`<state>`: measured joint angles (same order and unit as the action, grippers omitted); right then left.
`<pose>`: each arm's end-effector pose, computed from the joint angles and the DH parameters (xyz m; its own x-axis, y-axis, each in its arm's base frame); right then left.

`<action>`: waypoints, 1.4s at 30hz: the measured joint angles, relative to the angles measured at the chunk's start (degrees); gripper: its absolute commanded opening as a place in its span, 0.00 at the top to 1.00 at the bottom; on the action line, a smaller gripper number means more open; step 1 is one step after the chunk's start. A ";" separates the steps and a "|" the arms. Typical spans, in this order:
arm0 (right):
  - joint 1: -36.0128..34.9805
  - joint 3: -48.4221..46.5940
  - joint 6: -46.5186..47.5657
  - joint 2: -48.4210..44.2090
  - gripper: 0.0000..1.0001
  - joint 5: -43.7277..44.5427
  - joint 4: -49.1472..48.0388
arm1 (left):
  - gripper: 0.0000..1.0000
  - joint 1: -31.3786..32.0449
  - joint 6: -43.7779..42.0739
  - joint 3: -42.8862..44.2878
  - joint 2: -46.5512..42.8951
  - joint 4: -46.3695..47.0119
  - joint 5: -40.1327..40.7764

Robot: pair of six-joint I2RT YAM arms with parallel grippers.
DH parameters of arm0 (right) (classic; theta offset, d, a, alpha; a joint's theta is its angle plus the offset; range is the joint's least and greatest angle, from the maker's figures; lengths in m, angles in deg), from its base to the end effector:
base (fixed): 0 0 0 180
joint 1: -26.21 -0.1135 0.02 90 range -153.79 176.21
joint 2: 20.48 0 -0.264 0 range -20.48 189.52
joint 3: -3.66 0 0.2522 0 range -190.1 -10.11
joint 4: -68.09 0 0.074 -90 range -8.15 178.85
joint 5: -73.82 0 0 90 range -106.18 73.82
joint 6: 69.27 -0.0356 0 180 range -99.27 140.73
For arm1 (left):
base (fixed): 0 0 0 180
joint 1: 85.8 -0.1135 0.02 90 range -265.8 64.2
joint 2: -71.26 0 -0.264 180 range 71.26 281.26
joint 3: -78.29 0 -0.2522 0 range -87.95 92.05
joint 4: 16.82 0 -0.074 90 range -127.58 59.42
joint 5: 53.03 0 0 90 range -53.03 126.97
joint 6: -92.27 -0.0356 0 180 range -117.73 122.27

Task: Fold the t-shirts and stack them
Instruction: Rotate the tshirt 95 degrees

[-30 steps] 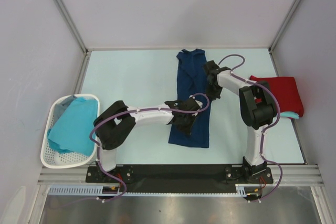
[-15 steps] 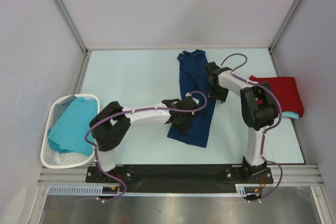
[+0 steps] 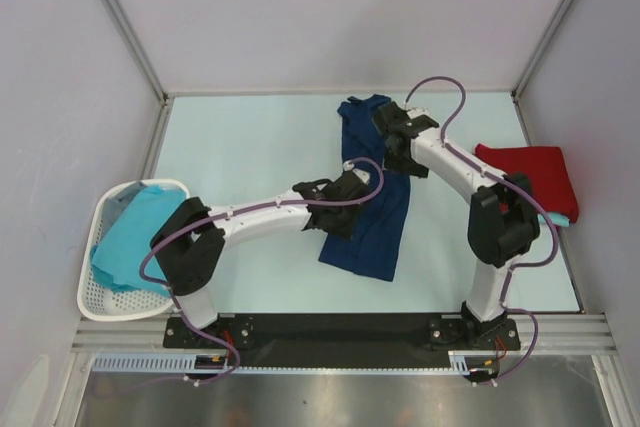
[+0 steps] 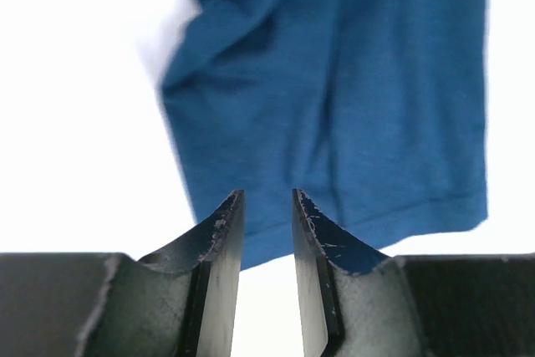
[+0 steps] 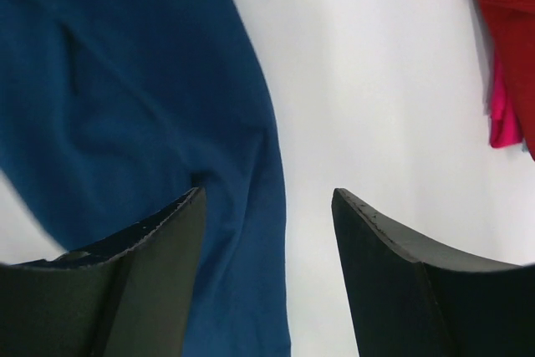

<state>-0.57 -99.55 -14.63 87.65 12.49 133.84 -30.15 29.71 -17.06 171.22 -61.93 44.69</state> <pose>0.3543 0.1597 0.2435 -0.8338 0.1480 -0.5319 0.2807 0.9432 -0.1776 0.2087 -0.2969 0.2119 -0.7953 0.3543 -0.4919 0.4667 0.8757 -0.1238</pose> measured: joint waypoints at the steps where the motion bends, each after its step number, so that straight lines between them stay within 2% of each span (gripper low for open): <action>1: -0.52 0.00 -0.02 -1.31 0.34 0.00 0.42 | 0.66 -0.46 0.00 -0.35 0.00 0.04 0.26; 11: -1.66 0.76 0.04 -13.09 0.34 0.87 1.20 | 0.69 -3.89 0.09 -4.13 1.57 -1.29 0.76; 21: -2.01 3.78 0.74 -14.84 0.34 0.83 1.27 | 0.69 -3.89 0.13 -3.78 3.80 -1.38 -2.03; 31: -2.40 5.29 1.57 -15.19 0.35 0.61 1.29 | 0.88 -4.04 0.85 -4.98 4.59 0.07 -3.48; 42: -2.58 9.40 1.97 -19.06 0.35 -1.11 0.15 | 0.93 -2.84 6.73 -17.00 -4.52 5.95 -3.65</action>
<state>-3.15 -90.16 -12.66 68.59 11.37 133.99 -32.99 36.45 -34.06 166.70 -55.99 41.04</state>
